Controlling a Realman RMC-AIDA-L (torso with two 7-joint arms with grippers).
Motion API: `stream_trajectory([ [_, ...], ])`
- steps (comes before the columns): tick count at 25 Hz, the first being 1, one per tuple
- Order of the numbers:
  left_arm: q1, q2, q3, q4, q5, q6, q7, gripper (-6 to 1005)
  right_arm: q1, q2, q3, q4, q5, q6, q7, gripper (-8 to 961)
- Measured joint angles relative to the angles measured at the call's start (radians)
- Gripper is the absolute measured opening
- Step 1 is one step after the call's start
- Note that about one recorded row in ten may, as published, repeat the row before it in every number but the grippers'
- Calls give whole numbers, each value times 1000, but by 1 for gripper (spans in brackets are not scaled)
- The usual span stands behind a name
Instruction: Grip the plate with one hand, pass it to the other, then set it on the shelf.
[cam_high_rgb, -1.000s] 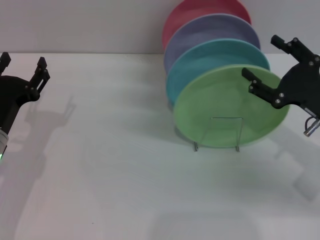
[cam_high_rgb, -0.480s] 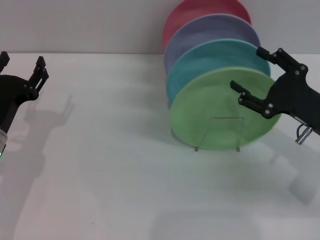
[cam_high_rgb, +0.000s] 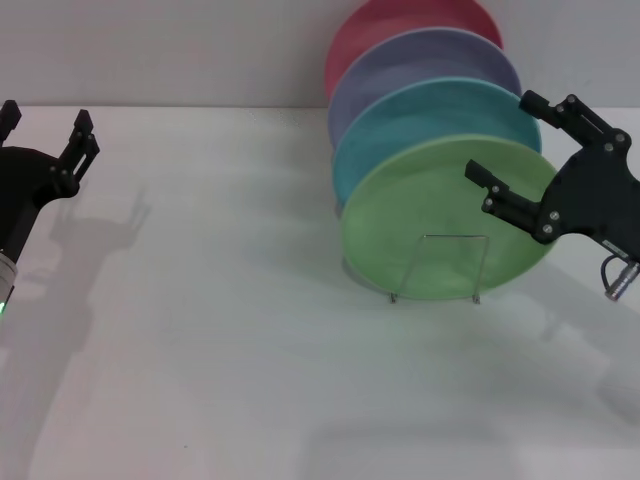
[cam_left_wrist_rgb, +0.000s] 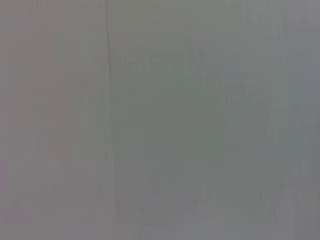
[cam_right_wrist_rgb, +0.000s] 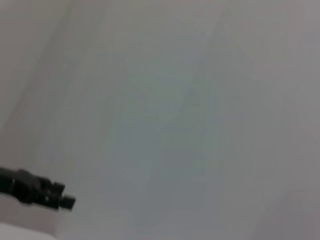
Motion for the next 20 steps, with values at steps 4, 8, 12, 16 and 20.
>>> stream_trajectory([
  [4, -1, -1, 0, 1, 0, 0, -1, 808, -24, 5, 6, -41, 107, 113, -95, 796],
  [8, -1, -1, 0, 1, 0, 0, -1, 808, -45, 10, 12, -107, 373, 151, -130, 797],
  [12, 5, -2, 0, 16, 0, 27, 6, 808, -12, 10, 13, -264, 797, 76, -113, 797],
  [16, 0, -3, -2, 52, -22, 71, 9, 808, -5, 10, 10, -318, 973, 15, -52, 797],
  [20, -2, -3, -1, 80, -28, 81, 13, 808, -8, 10, 10, -347, 1016, -34, -19, 797],
])
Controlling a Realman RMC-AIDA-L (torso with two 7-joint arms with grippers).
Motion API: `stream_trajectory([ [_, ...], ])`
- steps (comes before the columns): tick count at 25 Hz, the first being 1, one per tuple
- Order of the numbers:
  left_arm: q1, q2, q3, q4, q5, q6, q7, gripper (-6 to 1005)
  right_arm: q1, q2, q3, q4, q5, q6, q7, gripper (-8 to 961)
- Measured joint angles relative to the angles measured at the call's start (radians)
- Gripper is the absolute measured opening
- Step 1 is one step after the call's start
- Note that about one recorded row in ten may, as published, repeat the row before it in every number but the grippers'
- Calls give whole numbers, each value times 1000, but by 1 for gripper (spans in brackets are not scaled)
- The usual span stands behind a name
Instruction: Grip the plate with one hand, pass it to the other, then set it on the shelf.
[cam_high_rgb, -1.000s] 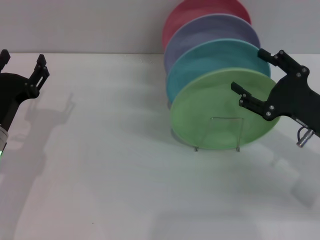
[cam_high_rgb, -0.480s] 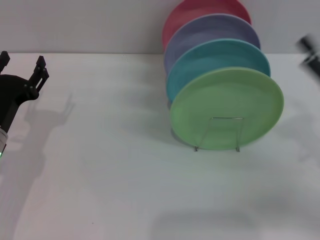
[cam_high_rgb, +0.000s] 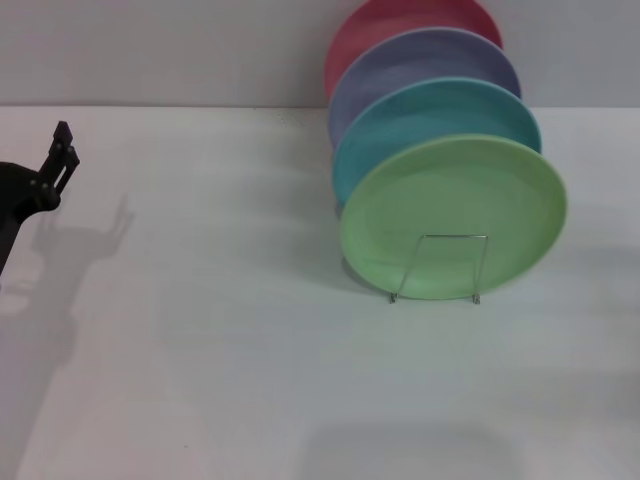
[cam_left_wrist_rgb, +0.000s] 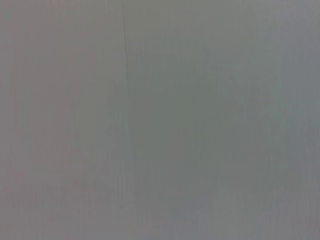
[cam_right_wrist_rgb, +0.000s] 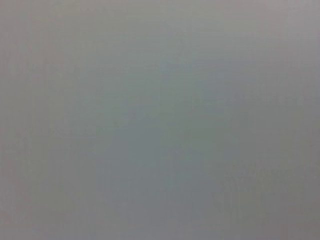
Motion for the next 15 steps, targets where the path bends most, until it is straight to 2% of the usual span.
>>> stream_trajectory([
  [7, -1, -1, 0, 34, 0, 29, 2, 808, -5, -1, -45, -22, -13, 5, -5, 797],
  [15, -22, -1, 0, 103, 0, 82, 8, 808, -2, -1, -43, -33, -6, 4, -9, 797],
])
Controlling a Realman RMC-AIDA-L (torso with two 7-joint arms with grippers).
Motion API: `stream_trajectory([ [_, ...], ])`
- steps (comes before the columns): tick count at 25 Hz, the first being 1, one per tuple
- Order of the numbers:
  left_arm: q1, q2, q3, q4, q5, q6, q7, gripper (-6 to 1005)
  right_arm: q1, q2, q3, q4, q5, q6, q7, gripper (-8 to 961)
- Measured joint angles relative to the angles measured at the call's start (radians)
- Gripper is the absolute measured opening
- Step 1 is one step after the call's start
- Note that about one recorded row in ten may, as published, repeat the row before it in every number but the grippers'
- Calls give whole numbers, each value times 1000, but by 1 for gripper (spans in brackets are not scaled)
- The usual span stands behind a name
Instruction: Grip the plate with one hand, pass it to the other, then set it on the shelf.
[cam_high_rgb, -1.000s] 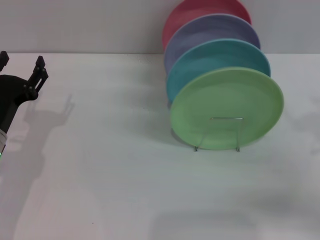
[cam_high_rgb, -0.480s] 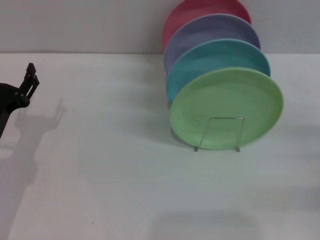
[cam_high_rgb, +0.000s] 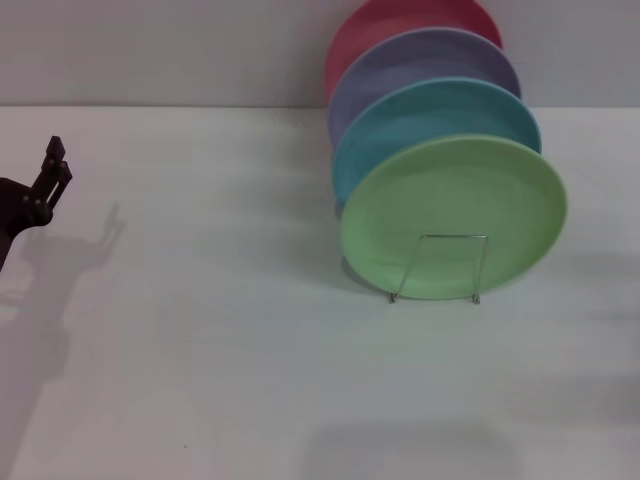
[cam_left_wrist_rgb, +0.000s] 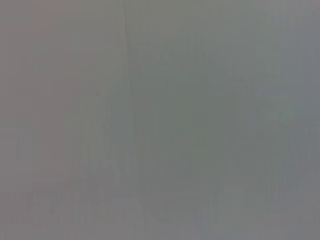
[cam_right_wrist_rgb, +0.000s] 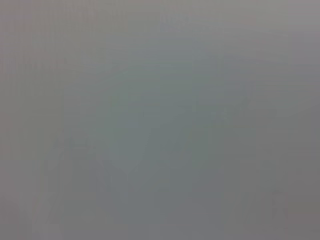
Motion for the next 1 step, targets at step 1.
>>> stream_trajectory([
  [1, -3, 0, 0, 9, 0, 6, 3, 808, 0, 0, 2, -2, 1, 2, 0, 797],
])
